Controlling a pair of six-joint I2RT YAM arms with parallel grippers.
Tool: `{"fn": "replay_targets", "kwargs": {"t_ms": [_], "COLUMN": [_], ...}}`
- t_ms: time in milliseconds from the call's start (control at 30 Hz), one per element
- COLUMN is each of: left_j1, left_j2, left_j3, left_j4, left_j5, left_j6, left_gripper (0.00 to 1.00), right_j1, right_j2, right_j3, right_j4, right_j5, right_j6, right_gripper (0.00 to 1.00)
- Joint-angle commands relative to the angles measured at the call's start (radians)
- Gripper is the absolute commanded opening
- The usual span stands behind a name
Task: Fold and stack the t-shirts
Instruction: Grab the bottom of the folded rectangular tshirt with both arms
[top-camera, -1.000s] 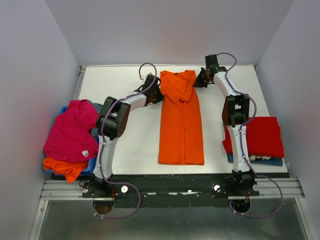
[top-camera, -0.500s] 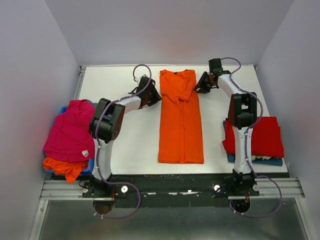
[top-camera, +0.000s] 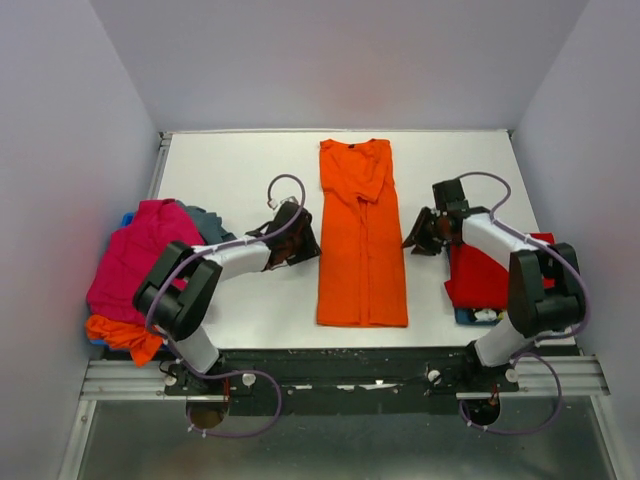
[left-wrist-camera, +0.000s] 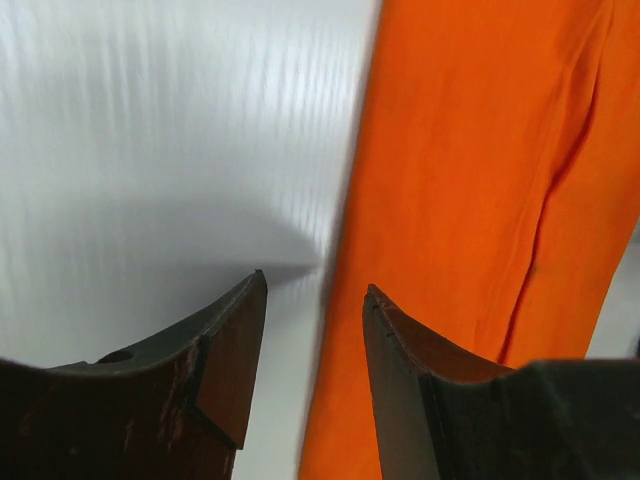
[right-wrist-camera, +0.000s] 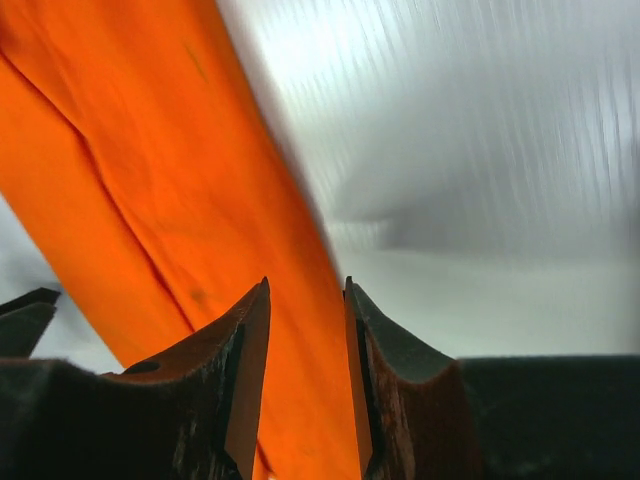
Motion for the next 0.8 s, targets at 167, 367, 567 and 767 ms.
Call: {"fn": "replay_targets", "kwargs": {"t_ms": [167,367,567,767], "left_j1": [-0.19,-0.265,-0.345,-0.425], "left_j2": [-0.225,-0.35,-0.4,-0.406], "left_j3": [-0.229,-0.314,-0.387,-0.403], "left_j4": [-0.07,-0.132,-0.138,-0.153], "left_j5": [-0.062,-0.083,-0.076,-0.083], "left_j6": [-0.13,-0.194,-0.271,-0.331], "left_gripper": [0.55,0.53,0.48,0.45], "right_j1": [0.082,0.158,0.209,0.232], "right_j2": [-0.332,-0.446,-0.524,-0.575], "right_j3": [-0.386,-0.482,-0.52,-0.56], "right_j4": [-0.025,-0.097,-0.169,-0.212], "right_j5": [0.017,-0.021,-0.039,-0.046], "right_j6": [-0.006,0.007,0.02,0.03], "right_gripper": [0.41,0.39,0.33,0.29]}}
